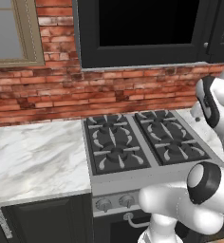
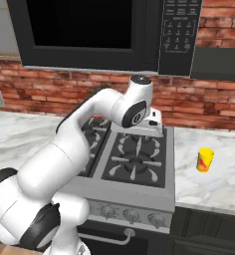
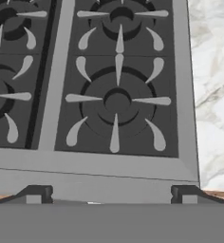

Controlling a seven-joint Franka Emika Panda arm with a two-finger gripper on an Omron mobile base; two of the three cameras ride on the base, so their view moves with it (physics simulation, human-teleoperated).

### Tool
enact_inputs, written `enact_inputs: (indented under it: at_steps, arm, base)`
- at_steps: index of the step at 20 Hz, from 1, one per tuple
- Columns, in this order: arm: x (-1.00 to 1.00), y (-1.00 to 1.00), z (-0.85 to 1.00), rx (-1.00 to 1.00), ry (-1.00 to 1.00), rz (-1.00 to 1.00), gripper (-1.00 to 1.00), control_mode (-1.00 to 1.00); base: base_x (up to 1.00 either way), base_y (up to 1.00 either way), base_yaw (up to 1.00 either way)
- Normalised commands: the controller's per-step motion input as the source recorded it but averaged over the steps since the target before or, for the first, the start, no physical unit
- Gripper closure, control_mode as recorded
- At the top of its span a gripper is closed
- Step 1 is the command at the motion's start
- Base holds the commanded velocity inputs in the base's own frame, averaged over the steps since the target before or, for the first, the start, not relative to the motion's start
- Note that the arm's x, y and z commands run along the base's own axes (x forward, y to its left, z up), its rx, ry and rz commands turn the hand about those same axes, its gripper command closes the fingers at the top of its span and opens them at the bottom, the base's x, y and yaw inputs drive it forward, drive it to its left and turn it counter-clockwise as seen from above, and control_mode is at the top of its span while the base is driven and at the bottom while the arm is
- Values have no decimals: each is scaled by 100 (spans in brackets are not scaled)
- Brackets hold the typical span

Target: Pick the cup and bowl from the counter and place them on the counter next to the sink.

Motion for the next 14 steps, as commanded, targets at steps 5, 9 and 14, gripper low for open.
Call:
enact_inputs:
  at_steps: [5,9,14]
  arm:
    - [-16,-59,0,-3,14,-10,-100,-100]
    - [-2,-48,0,-5,14,-14,-100,-100]
    - [0,-48,-7,-2,2,-8,-100,-100]
  base:
    - [0,0,0]
    - [0,0,0]
    - [0,0,0]
